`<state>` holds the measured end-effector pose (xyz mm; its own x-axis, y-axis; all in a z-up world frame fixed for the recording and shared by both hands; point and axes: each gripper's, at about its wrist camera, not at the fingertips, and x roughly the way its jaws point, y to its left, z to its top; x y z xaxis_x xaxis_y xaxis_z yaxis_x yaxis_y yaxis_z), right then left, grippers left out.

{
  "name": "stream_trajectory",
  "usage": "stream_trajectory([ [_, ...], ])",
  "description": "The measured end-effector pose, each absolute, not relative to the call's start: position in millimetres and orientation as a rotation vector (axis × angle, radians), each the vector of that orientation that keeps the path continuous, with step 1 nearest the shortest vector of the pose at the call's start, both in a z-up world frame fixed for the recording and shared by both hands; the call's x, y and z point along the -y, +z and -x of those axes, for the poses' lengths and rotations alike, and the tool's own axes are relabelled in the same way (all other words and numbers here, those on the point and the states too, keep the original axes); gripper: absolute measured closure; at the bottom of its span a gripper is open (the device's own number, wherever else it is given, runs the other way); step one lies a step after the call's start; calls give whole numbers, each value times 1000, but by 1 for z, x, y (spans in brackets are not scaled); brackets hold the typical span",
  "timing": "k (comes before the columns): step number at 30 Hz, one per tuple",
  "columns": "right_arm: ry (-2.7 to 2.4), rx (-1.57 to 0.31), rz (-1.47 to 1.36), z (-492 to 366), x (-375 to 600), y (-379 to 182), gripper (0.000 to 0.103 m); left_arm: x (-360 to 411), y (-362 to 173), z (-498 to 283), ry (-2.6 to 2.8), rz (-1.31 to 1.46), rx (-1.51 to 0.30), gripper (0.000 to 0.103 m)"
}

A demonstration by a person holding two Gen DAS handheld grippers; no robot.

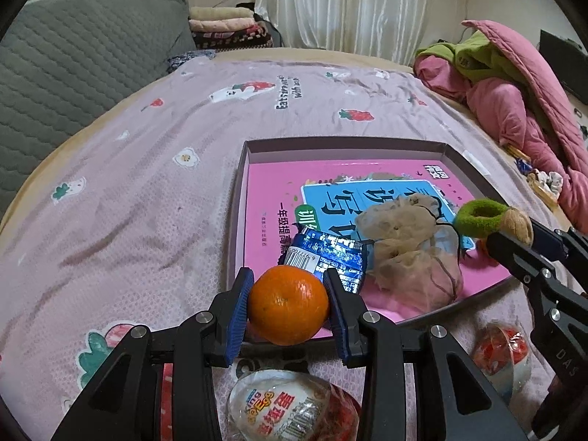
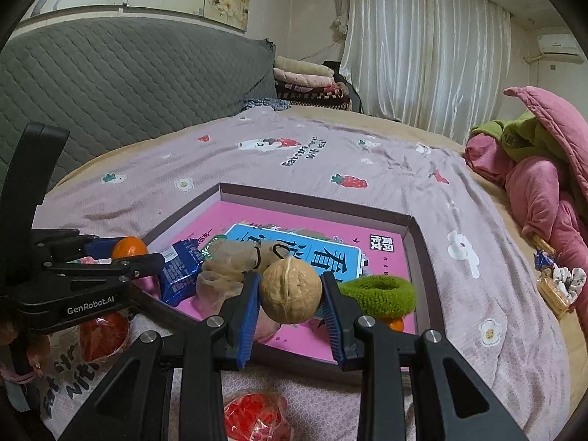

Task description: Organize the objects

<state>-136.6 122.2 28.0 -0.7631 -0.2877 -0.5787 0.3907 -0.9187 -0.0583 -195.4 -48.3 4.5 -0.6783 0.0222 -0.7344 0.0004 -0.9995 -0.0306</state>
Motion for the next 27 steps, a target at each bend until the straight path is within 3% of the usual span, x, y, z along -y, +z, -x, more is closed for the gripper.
stream_trajectory([
  [27, -2614, -214, -959, 158, -122, 6, 70, 44, -5, 214, 2861, 1263, 104, 63],
])
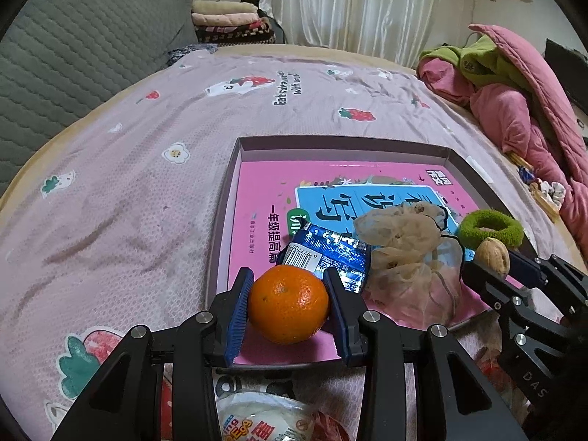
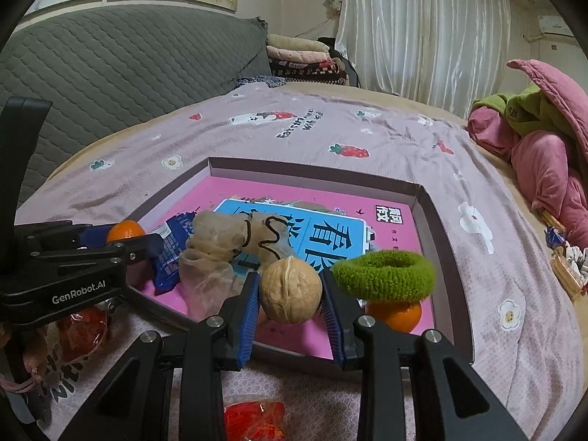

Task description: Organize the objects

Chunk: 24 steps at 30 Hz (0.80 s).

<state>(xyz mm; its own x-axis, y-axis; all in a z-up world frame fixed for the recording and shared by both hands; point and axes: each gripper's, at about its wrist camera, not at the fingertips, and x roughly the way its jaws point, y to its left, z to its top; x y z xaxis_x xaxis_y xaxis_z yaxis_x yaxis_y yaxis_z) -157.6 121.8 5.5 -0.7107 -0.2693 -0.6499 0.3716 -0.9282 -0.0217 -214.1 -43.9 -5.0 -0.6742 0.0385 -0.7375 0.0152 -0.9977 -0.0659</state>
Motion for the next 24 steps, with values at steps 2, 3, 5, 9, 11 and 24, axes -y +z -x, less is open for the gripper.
stream_trajectory([
  [2, -2612, -209, -967, 159, -123, 4, 70, 45, -5, 214, 2859, 1262, 107, 63],
  [3, -2611, -208, -971, 160, -123, 4, 70, 45, -5, 213, 2857, 1263, 106, 63],
  [5, -2611, -204, -981, 161, -123, 3, 70, 47, -4, 211, 2855, 1265, 99, 63],
  [9, -2608, -202, -1002, 165, -123, -1, 70, 52, -5, 208, 2849, 1281, 97, 63],
  [11, -2609, -204, -1004, 166, -123, -2, 70, 53, -6, 208, 2847, 1281, 103, 63],
  [24, -2607, -208, -1023, 167, -121, -5, 70, 52, -7, 208, 2858, 1275, 107, 63],
])
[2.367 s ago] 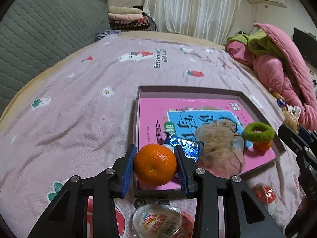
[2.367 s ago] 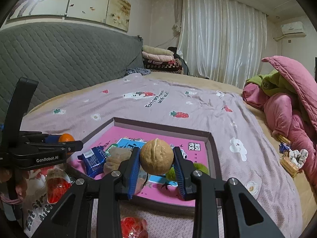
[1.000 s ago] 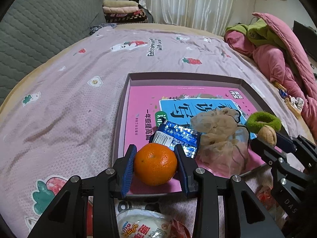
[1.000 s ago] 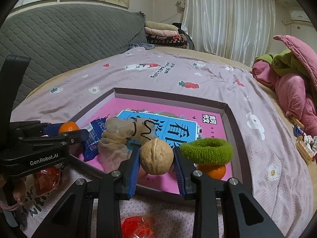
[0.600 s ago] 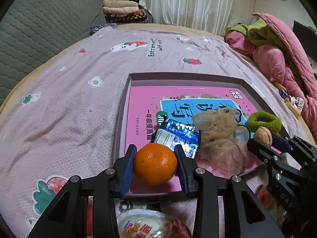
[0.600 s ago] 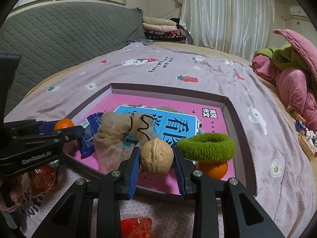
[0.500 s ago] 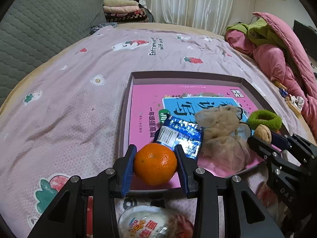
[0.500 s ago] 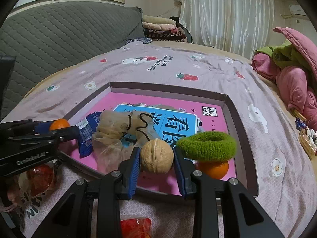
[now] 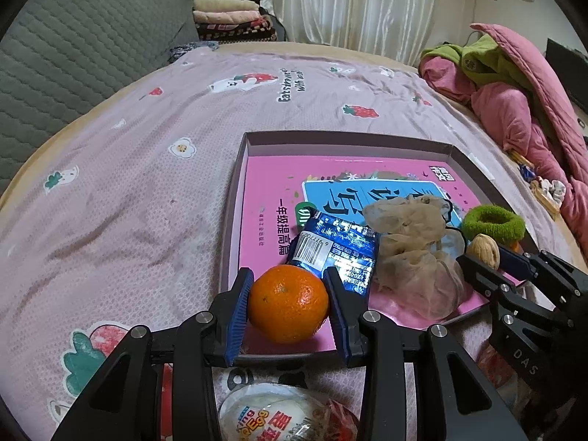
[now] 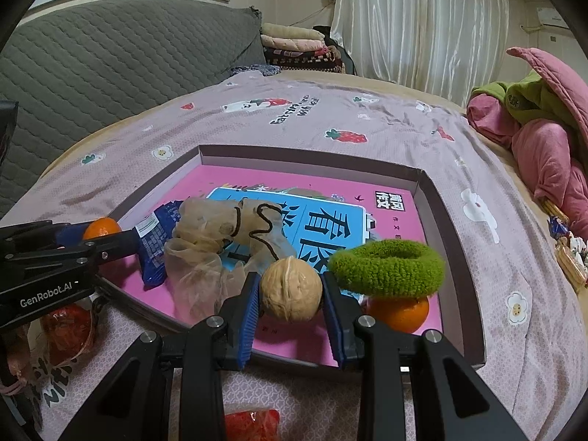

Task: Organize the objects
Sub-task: 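Lower the orange into the tray with the left gripper while the right gripper lowers the walnut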

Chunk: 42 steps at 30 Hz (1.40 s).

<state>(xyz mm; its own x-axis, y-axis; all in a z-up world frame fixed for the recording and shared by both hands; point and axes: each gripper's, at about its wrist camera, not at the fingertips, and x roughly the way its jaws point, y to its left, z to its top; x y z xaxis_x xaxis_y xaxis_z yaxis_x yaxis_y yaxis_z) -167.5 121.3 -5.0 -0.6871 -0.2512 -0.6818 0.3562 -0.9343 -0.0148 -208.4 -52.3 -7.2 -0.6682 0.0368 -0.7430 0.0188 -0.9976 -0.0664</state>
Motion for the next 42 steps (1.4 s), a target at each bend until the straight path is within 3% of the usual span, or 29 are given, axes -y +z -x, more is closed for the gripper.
stream_trajectory([
  [42, -2605, -162, -1021, 166, -130, -2, 70, 49, -7, 209, 2856, 1293, 107, 63],
])
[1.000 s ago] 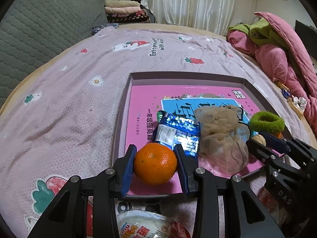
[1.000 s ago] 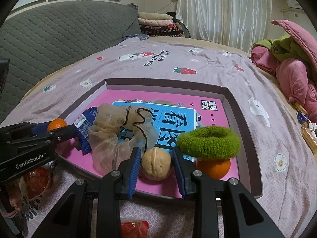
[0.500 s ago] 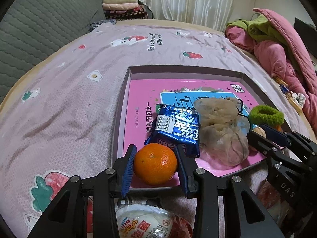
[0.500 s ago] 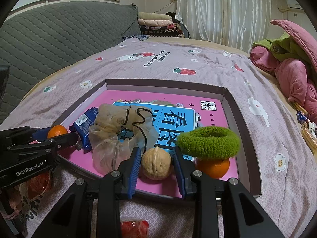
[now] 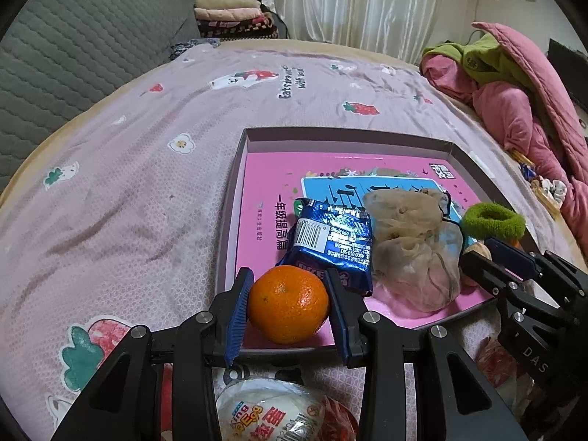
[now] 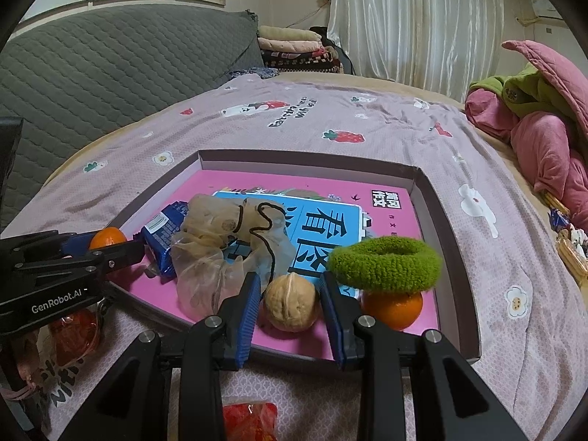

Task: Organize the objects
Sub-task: 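Lower the orange into the tray with the left gripper while the right gripper lowers the walnut, then open the left gripper to release the orange while the right gripper releases the walnut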

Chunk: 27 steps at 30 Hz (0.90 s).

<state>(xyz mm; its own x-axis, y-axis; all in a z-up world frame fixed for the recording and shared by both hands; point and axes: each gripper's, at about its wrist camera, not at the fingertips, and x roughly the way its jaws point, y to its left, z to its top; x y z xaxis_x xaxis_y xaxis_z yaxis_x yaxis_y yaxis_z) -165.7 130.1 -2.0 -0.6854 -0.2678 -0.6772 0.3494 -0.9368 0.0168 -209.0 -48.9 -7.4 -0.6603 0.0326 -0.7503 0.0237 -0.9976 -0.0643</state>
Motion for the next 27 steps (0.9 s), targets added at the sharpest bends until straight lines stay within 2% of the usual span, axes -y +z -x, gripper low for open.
stream_trajectory([
  [8, -2610, -167, -1022, 164, -129, -1, 69, 44, -3, 206, 2879, 1271, 77, 63],
  [12, -2616, -166, -1016, 163, -130, 0, 63, 42, 0, 204, 2903, 1251, 42, 63],
  [27, -2637, -184, -987, 159, -132, 5, 59, 36, 13, 197, 2918, 1183, 42, 61],
])
